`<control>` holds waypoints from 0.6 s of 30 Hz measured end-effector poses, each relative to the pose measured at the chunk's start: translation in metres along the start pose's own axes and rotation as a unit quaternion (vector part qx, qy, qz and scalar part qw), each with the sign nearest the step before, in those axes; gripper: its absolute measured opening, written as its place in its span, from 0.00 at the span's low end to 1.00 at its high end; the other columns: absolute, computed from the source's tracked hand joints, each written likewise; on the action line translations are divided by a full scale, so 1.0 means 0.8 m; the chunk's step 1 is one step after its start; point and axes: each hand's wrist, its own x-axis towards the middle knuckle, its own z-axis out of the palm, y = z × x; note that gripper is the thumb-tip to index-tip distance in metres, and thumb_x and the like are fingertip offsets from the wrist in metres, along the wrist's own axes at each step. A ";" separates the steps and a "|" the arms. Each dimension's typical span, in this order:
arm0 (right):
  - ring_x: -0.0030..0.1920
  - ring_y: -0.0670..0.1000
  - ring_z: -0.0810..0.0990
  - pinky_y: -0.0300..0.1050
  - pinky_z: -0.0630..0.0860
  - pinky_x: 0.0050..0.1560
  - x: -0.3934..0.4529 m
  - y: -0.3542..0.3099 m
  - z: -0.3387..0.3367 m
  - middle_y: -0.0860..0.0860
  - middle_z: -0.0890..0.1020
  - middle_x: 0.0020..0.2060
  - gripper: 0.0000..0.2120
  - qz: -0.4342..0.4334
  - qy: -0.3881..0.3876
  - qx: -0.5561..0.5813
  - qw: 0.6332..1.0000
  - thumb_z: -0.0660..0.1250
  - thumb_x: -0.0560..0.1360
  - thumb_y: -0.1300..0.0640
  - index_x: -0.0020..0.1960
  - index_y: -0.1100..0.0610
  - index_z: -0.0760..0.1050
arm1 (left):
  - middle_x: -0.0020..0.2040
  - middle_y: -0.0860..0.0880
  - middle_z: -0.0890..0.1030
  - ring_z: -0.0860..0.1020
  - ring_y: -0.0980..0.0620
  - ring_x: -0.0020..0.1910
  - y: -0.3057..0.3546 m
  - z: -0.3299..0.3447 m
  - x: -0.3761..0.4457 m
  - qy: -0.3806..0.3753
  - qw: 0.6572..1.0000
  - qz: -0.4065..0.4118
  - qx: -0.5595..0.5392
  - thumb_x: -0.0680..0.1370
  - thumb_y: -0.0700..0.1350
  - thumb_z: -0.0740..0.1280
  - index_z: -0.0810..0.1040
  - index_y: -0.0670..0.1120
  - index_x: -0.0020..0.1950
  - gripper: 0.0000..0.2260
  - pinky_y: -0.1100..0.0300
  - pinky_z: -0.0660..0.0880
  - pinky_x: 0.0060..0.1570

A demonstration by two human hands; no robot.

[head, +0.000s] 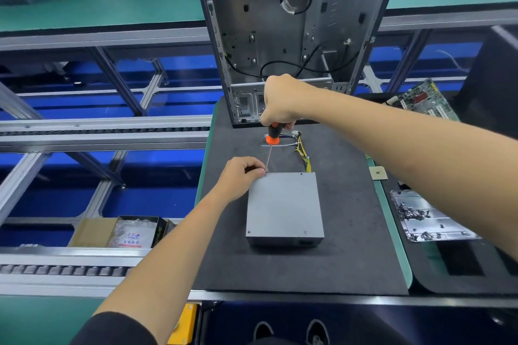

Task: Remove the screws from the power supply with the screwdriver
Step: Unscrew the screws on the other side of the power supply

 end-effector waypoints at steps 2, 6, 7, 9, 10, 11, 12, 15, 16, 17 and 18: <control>0.30 0.55 0.80 0.38 0.68 0.26 -0.002 0.001 0.001 0.55 0.80 0.25 0.08 -0.043 -0.010 -0.022 0.999 0.66 0.68 0.60 0.32 0.60 0.71 | 0.41 0.56 0.83 0.79 0.59 0.45 -0.001 0.000 0.000 -0.002 1.000 -0.003 -0.004 0.76 0.40 0.69 0.82 0.52 0.41 0.08 0.65 0.72 0.47; 0.36 0.53 0.82 0.41 0.73 0.32 -0.003 -0.006 -0.004 0.53 0.83 0.34 0.06 -0.163 -0.070 -0.110 0.978 0.72 0.69 0.56 0.36 0.57 0.77 | 0.42 0.56 0.84 0.78 0.64 0.42 0.000 -0.003 0.000 -0.012 1.000 -0.002 -0.020 0.76 0.38 0.67 0.82 0.51 0.41 0.09 0.71 0.70 0.44; 0.39 0.54 0.83 0.44 0.76 0.34 -0.001 -0.009 -0.005 0.53 0.83 0.37 0.07 -0.177 -0.082 -0.117 0.974 0.74 0.69 0.56 0.36 0.54 0.76 | 0.42 0.56 0.84 0.78 0.65 0.42 0.000 -0.003 0.000 -0.015 1.000 0.000 -0.021 0.77 0.38 0.67 0.82 0.52 0.40 0.10 0.73 0.70 0.44; 0.41 0.55 0.83 0.46 0.78 0.38 0.002 -0.013 -0.007 0.53 0.82 0.38 0.08 -0.186 -0.095 -0.128 0.969 0.74 0.69 0.56 0.35 0.53 0.75 | 0.43 0.57 0.84 0.78 0.64 0.43 0.000 -0.002 0.001 -0.019 1.000 0.003 -0.024 0.77 0.37 0.66 0.82 0.51 0.41 0.11 0.74 0.70 0.44; 0.40 0.55 0.83 0.45 0.77 0.38 0.003 -0.015 -0.008 0.53 0.82 0.37 0.07 -0.184 -0.099 -0.127 0.970 0.73 0.69 0.56 0.36 0.54 0.76 | 0.43 0.57 0.84 0.79 0.64 0.44 0.000 -0.002 0.000 -0.019 1.000 0.003 -0.020 0.77 0.37 0.65 0.82 0.50 0.42 0.10 0.73 0.70 0.45; 0.38 0.55 0.83 0.43 0.76 0.35 0.003 -0.016 -0.008 0.54 0.82 0.36 0.07 -0.177 -0.102 -0.117 0.972 0.72 0.70 0.55 0.37 0.55 0.76 | 0.44 0.56 0.84 0.78 0.63 0.45 0.000 -0.001 -0.001 -0.019 1.000 0.004 -0.011 0.77 0.37 0.65 0.83 0.49 0.43 0.09 0.72 0.70 0.47; 0.35 0.55 0.83 0.42 0.75 0.33 0.001 -0.017 -0.009 0.54 0.82 0.34 0.09 -0.165 -0.103 -0.100 0.976 0.70 0.71 0.53 0.37 0.57 0.75 | 0.44 0.56 0.84 0.78 0.63 0.45 0.000 0.000 -0.001 -0.018 1.000 0.005 -0.005 0.77 0.37 0.65 0.83 0.48 0.43 0.09 0.70 0.71 0.48; 0.23 0.55 0.80 0.40 0.71 0.29 -0.003 -0.021 -0.010 0.53 0.78 0.21 0.16 -0.106 -0.086 -0.122 0.983 0.57 0.76 0.50 0.37 0.59 0.74 | 0.44 0.53 0.84 0.79 0.59 0.47 0.000 0.002 -0.001 -0.006 1.000 -0.007 -0.021 0.77 0.38 0.66 0.82 0.49 0.42 0.09 0.65 0.72 0.51; 0.23 0.56 0.78 0.41 0.71 0.29 -0.003 -0.024 -0.009 0.51 0.75 0.15 0.16 -0.090 -0.084 -0.152 0.981 0.55 0.77 0.52 0.36 0.59 0.73 | 0.44 0.53 0.84 0.80 0.57 0.47 -0.001 0.003 -0.002 0.002 1.000 -0.015 -0.025 0.78 0.38 0.66 0.82 0.49 0.42 0.09 0.64 0.72 0.50; 0.23 0.56 0.77 0.42 0.71 0.30 -0.004 -0.027 -0.008 0.50 0.71 0.12 0.15 -0.081 -0.089 -0.169 0.978 0.54 0.77 0.55 0.36 0.58 0.73 | 0.44 0.52 0.84 0.79 0.56 0.46 -0.002 0.003 -0.002 0.011 0.999 -0.021 -0.027 0.78 0.39 0.66 0.82 0.49 0.43 0.08 0.64 0.72 0.49; 0.23 0.55 0.77 0.41 0.71 0.30 -0.004 -0.029 -0.006 0.49 0.71 0.12 0.14 -0.079 -0.098 -0.167 0.978 0.55 0.76 0.57 0.36 0.58 0.73 | 0.44 0.52 0.84 0.79 0.56 0.46 -0.004 0.004 -0.002 0.020 0.999 -0.024 -0.031 0.78 0.39 0.66 0.82 0.49 0.43 0.08 0.64 0.72 0.49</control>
